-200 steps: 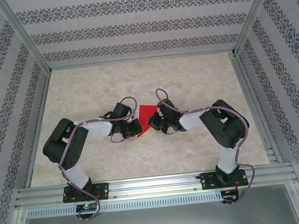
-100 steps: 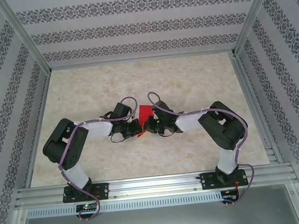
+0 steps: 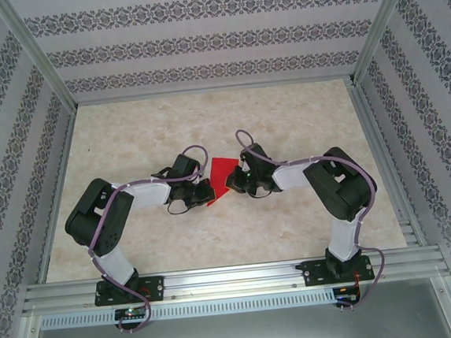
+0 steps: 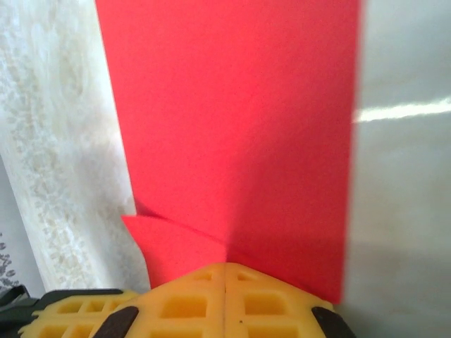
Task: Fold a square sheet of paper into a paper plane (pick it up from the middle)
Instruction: Third fold the triangle at the center of the table.
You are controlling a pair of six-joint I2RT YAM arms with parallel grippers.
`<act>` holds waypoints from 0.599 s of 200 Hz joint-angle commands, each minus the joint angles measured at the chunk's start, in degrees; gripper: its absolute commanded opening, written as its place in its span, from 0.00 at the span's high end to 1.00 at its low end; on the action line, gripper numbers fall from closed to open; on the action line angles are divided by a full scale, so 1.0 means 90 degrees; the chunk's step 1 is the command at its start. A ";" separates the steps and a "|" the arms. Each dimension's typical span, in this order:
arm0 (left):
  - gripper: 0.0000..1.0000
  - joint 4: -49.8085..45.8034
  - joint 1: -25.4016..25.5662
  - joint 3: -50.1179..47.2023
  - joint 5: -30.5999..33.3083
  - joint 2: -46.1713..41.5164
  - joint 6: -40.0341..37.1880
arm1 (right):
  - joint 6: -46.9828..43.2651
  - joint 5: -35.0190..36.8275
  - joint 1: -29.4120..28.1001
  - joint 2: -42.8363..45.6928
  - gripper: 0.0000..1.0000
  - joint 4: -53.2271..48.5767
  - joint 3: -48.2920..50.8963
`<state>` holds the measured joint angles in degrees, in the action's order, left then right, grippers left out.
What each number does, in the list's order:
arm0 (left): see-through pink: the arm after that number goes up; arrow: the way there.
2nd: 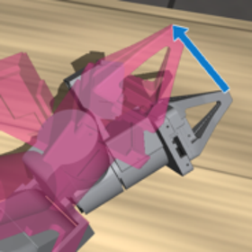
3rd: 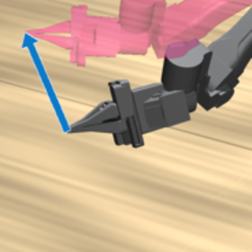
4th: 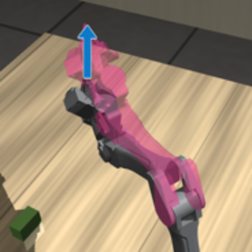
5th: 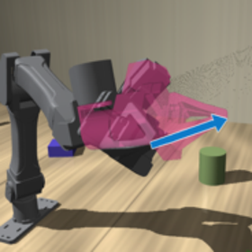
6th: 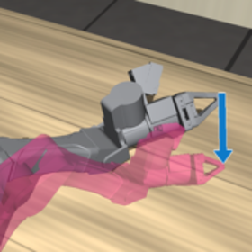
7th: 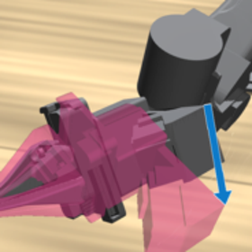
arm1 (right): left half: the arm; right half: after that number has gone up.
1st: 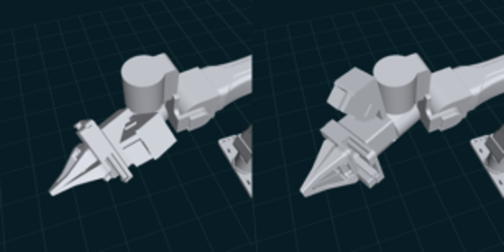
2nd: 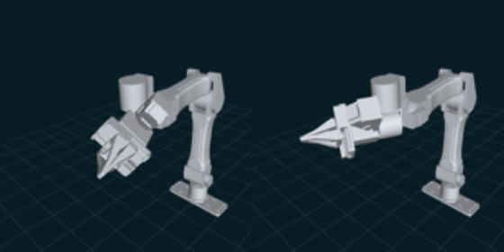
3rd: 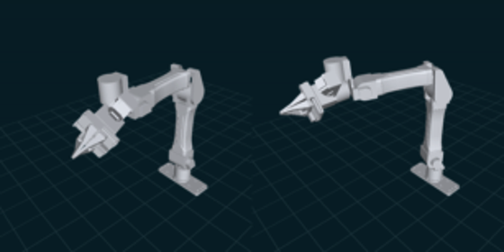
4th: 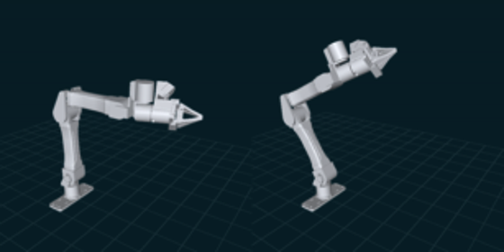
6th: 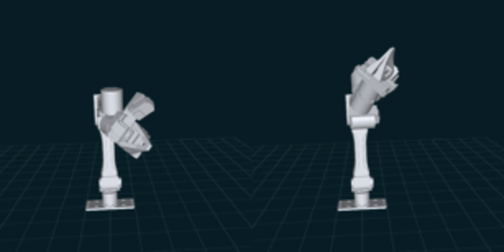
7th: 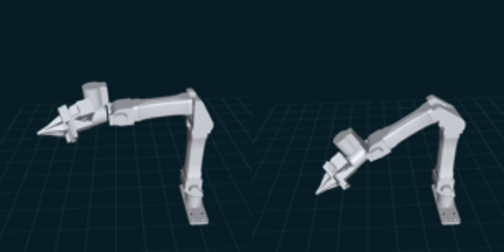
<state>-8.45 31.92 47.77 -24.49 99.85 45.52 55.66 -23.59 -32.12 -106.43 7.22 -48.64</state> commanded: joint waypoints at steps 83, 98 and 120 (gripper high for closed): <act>1.00 -0.1487 -0.0006 0.0470 0.0881 0.0514 -0.1292 | -0.0494 0.0755 -0.0230 0.0908 1.00 -0.0587 -0.0166; 1.00 -0.1556 -0.0011 0.0584 0.0890 0.0573 -0.1521 | -0.0317 0.0631 -0.0410 0.0591 1.00 -0.0377 -0.0294; 1.00 -0.1672 -0.0017 0.0739 0.0901 0.0624 -0.1814 | -0.0164 0.0479 -0.0493 0.0170 1.00 -0.0201 -0.0463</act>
<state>-17.78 31.97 53.98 -23.24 102.26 35.05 52.45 -17.87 -36.12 -101.06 2.48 -50.83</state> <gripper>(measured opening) 0.065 0.044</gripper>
